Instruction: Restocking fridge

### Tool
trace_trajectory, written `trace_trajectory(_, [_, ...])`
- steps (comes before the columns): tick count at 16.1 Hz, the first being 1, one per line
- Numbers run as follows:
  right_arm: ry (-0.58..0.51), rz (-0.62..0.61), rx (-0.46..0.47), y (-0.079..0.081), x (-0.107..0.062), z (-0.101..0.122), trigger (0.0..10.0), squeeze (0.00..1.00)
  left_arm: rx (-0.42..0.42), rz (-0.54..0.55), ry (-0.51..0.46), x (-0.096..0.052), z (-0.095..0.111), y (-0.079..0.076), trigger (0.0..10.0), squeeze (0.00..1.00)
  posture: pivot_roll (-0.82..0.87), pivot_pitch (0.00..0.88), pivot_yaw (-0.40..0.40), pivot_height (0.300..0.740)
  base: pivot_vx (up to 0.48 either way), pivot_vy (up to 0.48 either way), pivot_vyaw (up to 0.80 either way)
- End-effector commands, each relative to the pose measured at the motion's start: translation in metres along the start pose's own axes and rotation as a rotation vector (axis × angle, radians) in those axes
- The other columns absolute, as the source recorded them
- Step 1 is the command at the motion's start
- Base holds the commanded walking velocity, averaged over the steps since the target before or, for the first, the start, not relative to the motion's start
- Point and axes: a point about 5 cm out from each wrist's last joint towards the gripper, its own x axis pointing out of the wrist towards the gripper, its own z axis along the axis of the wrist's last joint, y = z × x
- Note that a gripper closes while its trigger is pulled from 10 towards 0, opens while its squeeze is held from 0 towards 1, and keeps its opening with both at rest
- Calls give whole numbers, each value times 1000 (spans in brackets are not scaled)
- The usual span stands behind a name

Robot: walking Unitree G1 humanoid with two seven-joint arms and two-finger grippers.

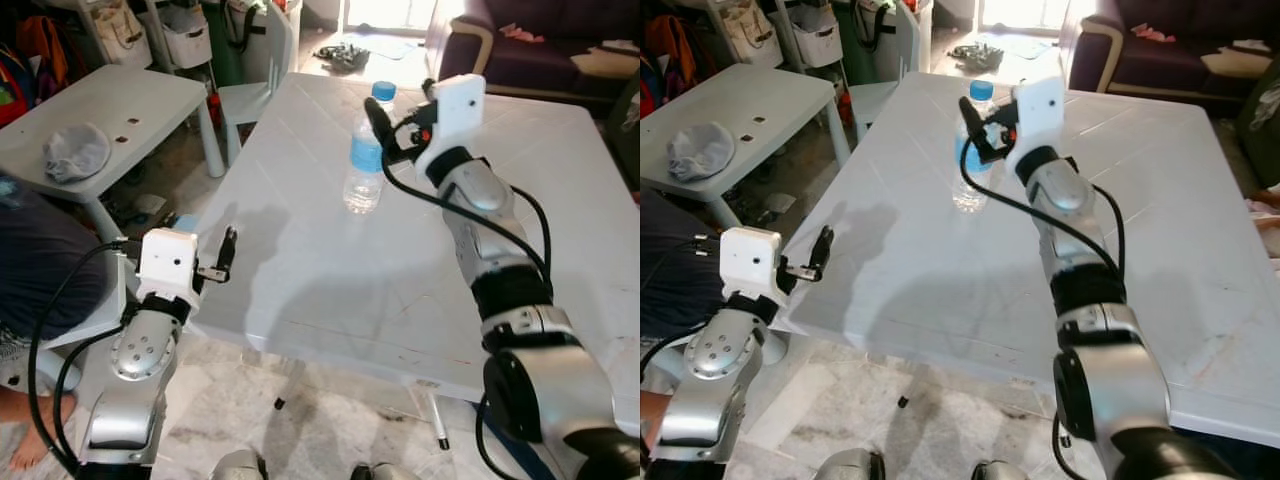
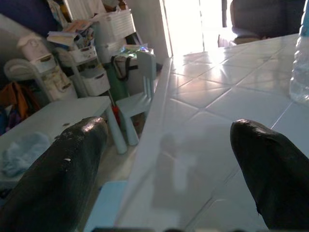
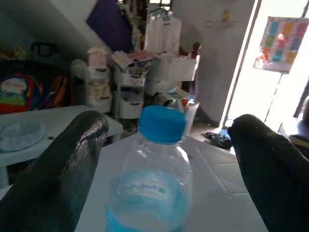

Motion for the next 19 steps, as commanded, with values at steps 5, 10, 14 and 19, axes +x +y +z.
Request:
trace_trajectory(5, [8, 25, -6, 2, 16, 12, 10000, 0, 15, -11, 16, -5, 2, 6, 10000, 0, 210, 115, 12, 740, 0, 0, 0])
trace_trajectory(10, [37, 59, -3, 3, 28, 20, 0, 0, 39, -33, 25, -5, 6, 11, 10000, 0, 228, 125, 34, 740, 0, 0, 0])
trace_trajectory(14, [34, 83, -10, 0, 32, 27, 0, 0, 41, -39, 30, -5, 8, 11, 10000, 0, 224, 126, 34, 740, 0, 0, 0])
trace_trajectory(19, [93, 78, 11, -9, 29, 24, 0, 0, 36, -47, 36, -4, 7, 8, 10000, 0, 209, 127, 25, 740, 0, 0, 0])
